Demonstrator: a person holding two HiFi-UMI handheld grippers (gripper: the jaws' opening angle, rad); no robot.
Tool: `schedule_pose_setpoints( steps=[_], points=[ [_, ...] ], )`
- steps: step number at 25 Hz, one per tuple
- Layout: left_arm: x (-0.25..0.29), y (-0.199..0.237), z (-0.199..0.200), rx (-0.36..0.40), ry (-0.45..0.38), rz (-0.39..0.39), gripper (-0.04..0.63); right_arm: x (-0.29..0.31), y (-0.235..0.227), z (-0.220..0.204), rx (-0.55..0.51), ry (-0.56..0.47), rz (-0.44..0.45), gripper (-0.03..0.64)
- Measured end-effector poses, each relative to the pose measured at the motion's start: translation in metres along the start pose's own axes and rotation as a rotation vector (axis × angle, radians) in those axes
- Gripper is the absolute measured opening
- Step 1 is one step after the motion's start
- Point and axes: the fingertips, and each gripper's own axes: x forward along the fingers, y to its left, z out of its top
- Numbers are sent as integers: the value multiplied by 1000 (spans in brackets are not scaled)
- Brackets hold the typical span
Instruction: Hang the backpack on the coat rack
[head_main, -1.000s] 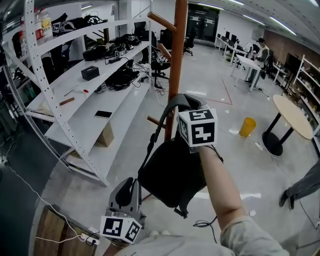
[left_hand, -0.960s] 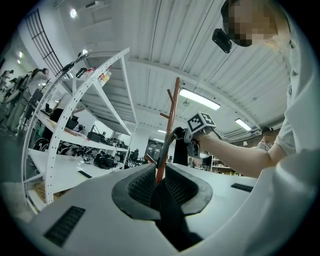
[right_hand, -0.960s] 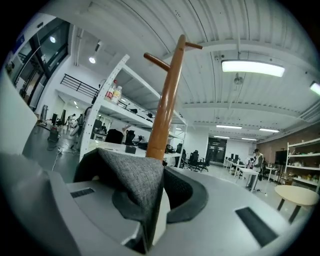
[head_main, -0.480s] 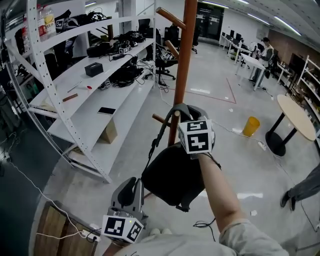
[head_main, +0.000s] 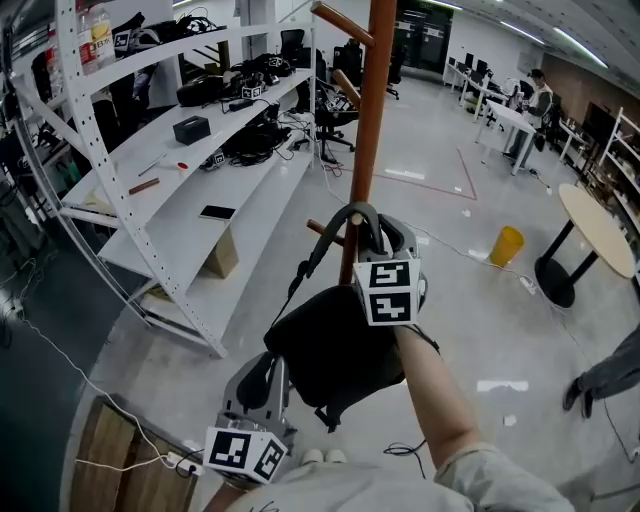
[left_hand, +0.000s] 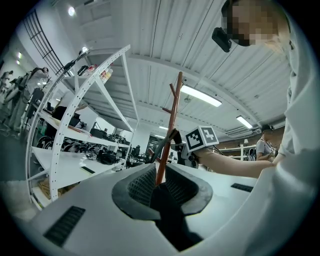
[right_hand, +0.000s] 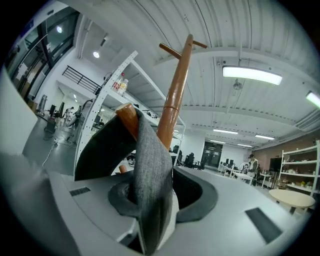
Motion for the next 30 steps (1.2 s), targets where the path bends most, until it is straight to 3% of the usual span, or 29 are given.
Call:
schedule_pose_setpoints(
  steps=[12, 21, 24, 27, 30],
  points=[
    [4, -8, -6, -3, 19, -55, 74, -54, 12, 0, 14, -46, -9, 127],
    [14, -21, -4, 25, 19, -158, 74, -145, 49, -2, 144, -171, 58, 124],
    [13, -32, -4, 41, 27, -192, 74, -173, 58, -7, 115, -190, 44, 54],
    [6, -46, -3, 52, 28, -221, 74, -198, 64, -4, 85, -202, 49, 46],
    [-8, -60, -5, 57, 29, -233, 74, -225, 68, -1, 138, -205, 65, 31]
  ],
)
